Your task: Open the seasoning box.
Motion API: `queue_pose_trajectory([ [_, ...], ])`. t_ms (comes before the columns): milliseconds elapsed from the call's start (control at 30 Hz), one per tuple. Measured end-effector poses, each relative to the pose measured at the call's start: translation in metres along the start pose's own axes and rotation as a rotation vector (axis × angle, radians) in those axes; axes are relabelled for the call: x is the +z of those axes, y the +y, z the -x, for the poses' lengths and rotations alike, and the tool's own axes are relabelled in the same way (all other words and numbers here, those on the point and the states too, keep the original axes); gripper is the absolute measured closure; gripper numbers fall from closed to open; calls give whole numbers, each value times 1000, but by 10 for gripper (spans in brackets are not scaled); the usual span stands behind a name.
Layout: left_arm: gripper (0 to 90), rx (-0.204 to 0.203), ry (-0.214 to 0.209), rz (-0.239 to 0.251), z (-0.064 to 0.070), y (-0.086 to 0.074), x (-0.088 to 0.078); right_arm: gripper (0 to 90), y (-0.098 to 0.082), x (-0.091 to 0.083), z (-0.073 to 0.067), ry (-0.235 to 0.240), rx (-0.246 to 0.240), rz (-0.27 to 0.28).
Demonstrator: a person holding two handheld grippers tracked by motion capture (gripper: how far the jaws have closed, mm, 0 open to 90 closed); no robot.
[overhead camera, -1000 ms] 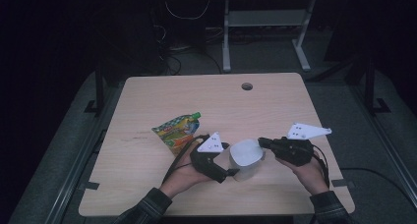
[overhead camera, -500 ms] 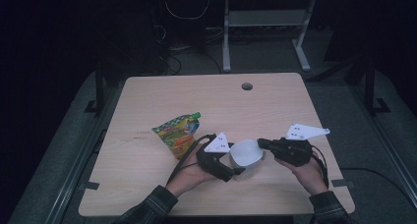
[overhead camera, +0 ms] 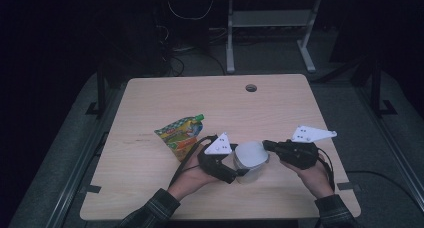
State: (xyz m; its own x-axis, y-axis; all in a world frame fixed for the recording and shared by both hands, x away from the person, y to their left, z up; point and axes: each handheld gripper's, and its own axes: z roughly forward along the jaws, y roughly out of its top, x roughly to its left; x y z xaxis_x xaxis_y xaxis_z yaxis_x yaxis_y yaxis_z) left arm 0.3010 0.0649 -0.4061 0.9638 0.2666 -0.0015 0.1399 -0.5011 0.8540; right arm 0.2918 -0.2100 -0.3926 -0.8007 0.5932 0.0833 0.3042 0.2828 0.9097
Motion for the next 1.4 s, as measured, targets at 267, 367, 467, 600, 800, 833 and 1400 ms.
queue_pose_trajectory([
  [267, 196, -11, 3, 13, 1, 1, -2, 893, 0, -2, 0, -2, -1, 6],
  [367, 205, -27, -1, 37, 0, 1, -4, 893, 0, -2, 0, -4, -2, 8],
  [467, 216, -31, -1, 42, 0, 1, -5, 893, 1, -3, 0, -6, 2, 10],
  [600, 218, -33, -3, 43, 0, 1, -5, 893, 1, -3, 0, -6, 3, 10],
  [800, 261, -55, -23, 62, -2, 0, -7, 893, 1, -3, 0, -5, 4, 11],
  [833, 303, -56, -26, 64, -2, 0, -8, 893, 1, -3, 0, -6, 3, 11],
  [1400, 739, -86, 38, 84, -8, -1, -16, 894, 0, 0, -1, -2, 0, -4],
])
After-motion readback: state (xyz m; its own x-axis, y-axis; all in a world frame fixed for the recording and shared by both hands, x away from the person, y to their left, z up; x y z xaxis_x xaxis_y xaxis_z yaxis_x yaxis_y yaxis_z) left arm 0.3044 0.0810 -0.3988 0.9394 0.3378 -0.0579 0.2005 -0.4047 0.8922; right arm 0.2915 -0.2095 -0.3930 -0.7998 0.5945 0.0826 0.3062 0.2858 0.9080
